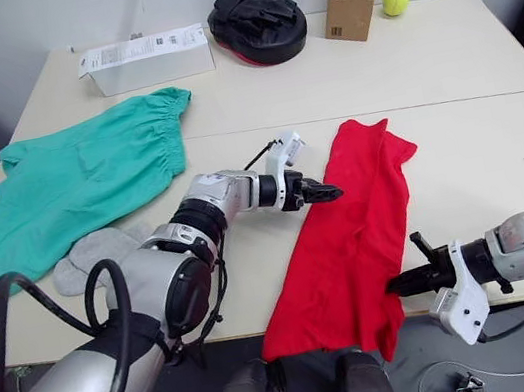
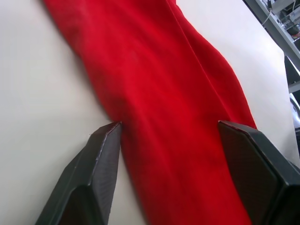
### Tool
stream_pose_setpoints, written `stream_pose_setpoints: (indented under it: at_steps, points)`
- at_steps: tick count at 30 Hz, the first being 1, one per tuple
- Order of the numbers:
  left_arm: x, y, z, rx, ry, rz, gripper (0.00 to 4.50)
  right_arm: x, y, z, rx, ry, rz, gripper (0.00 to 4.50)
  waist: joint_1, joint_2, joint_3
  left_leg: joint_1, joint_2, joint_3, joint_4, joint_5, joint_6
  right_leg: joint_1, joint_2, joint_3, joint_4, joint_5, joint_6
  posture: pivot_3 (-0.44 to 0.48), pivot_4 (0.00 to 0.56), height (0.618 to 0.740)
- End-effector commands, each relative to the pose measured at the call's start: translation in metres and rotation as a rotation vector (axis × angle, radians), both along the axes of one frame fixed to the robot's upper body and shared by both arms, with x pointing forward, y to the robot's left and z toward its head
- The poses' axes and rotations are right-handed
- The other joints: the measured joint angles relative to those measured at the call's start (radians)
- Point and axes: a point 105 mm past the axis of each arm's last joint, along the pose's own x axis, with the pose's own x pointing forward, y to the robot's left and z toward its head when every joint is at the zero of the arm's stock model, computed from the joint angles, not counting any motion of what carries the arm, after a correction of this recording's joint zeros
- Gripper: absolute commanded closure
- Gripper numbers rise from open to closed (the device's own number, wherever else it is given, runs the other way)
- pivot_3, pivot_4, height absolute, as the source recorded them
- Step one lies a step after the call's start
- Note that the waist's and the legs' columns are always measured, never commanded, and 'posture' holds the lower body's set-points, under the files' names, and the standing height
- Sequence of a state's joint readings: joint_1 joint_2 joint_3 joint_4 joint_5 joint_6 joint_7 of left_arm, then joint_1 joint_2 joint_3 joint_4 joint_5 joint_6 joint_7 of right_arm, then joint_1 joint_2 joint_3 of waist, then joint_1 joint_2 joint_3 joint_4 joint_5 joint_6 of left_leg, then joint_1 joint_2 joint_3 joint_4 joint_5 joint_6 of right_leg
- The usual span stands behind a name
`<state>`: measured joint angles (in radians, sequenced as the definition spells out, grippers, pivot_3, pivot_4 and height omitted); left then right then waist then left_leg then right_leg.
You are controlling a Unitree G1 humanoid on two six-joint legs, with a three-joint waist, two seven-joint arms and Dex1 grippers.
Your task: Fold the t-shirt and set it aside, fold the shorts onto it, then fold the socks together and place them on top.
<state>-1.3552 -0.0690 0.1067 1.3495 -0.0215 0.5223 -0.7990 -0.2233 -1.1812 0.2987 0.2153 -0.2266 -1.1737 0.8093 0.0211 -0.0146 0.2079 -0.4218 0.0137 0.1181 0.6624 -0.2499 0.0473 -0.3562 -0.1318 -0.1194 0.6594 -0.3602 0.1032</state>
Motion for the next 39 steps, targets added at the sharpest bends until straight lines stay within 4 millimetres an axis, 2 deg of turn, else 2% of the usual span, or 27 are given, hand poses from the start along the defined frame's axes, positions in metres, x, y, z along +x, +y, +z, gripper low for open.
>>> stream_pose_setpoints:
  at_steps: [1, 2, 5, 13, 14, 18, 24, 30, 33, 36, 39]
  points:
    - [-0.005, -0.010, 0.005, 0.018, -0.011, -0.036, 1.13, 0.001, 0.004, 0.010, 0.027, -0.034, 0.000, 4.50, 0.001, 0.000, 0.000, 0.000, 0.000, 0.000, 0.000, 0.000, 0.000, 0.000, 0.000, 0.000, 0.000, 0.000, 0.000, 0.000, 0.150, 0.740]
    - [-0.005, -0.011, 0.006, 0.017, -0.009, -0.040, 1.13, 0.000, 0.004, 0.010, 0.028, -0.034, -0.001, 4.50, 0.001, 0.000, 0.000, 0.000, 0.000, 0.000, 0.000, 0.000, 0.000, 0.000, 0.000, 0.000, 0.000, 0.000, 0.000, 0.000, 0.150, 0.740]
    - [-0.005, -0.008, 0.002, 0.048, -0.010, -0.043, 1.76, -0.002, 0.005, 0.009, 0.031, -0.030, -0.003, 4.50, 0.001, 0.000, 0.000, 0.000, 0.000, 0.000, 0.000, 0.000, 0.000, 0.000, 0.000, 0.000, 0.000, 0.000, 0.000, 0.000, 0.150, 0.740]
    - [-0.004, -0.005, 0.002, 0.047, -0.012, -0.046, 4.34, 0.000, 0.006, 0.009, 0.033, -0.036, -0.011, 4.50, 0.000, 0.000, 0.000, 0.000, 0.000, 0.000, 0.000, 0.000, 0.000, 0.000, 0.000, 0.000, 0.000, 0.000, 0.000, 0.000, 0.150, 0.740]
    - [-0.003, -0.004, 0.003, 0.046, -0.016, -0.041, 4.46, 0.001, 0.006, 0.009, 0.033, -0.036, -0.012, 4.50, 0.000, 0.000, 0.000, 0.000, 0.000, 0.000, 0.000, 0.000, 0.000, 0.000, 0.000, 0.000, 0.000, 0.000, 0.000, 0.000, 0.150, 0.740]
    - [0.006, 0.005, 0.006, 0.023, -0.034, 0.023, 4.46, 0.001, 0.006, 0.009, 0.030, -0.039, -0.008, 4.50, -0.001, 0.000, 0.000, 0.000, 0.000, 0.000, 0.000, 0.000, 0.000, 0.000, 0.000, 0.000, 0.000, 0.000, 0.000, 0.000, 0.150, 0.740]
    - [0.036, 0.041, 0.013, -0.022, -0.063, 0.267, 4.46, 0.007, 0.004, 0.010, 0.026, -0.049, -0.011, 4.50, -0.005, 0.000, 0.000, 0.000, 0.000, 0.000, 0.000, 0.000, 0.000, 0.000, -0.002, 0.000, 0.000, 0.000, 0.000, 0.000, 0.150, 0.740]
    - [0.052, 0.072, 0.017, -0.072, -0.048, 0.420, 4.46, 0.034, 0.005, 0.021, 0.054, -0.095, -0.051, 4.50, -0.019, 0.000, 0.000, 0.000, 0.000, -0.001, 0.000, 0.000, 0.000, 0.000, -0.001, 0.000, 0.001, 0.000, 0.000, 0.000, 0.150, 0.740]
    - [0.050, 0.073, 0.017, -0.082, -0.033, 0.398, 4.46, 0.045, 0.011, 0.026, 0.074, -0.113, -0.045, 4.50, -0.021, 0.000, 0.000, 0.000, 0.000, -0.001, 0.000, 0.000, 0.000, 0.000, 0.000, -0.001, 0.001, 0.000, 0.000, 0.000, 0.150, 0.740]
    - [0.044, 0.068, 0.012, -0.050, -0.044, 0.338, 4.46, 0.050, 0.017, 0.028, 0.082, -0.115, -0.015, 4.50, -0.020, 0.000, 0.000, 0.000, 0.000, -0.001, 0.000, 0.000, 0.000, 0.000, 0.001, -0.001, 0.001, 0.000, 0.000, 0.000, 0.150, 0.740]
    - [0.046, 0.068, 0.014, -0.055, -0.056, 0.350, 4.46, 0.054, 0.020, 0.026, 0.064, -0.115, 0.013, 4.50, -0.022, 0.000, 0.000, 0.000, -0.001, 0.000, 0.000, 0.000, 0.000, 0.000, 0.001, -0.001, 0.001, 0.000, 0.000, 0.000, 0.150, 0.740]
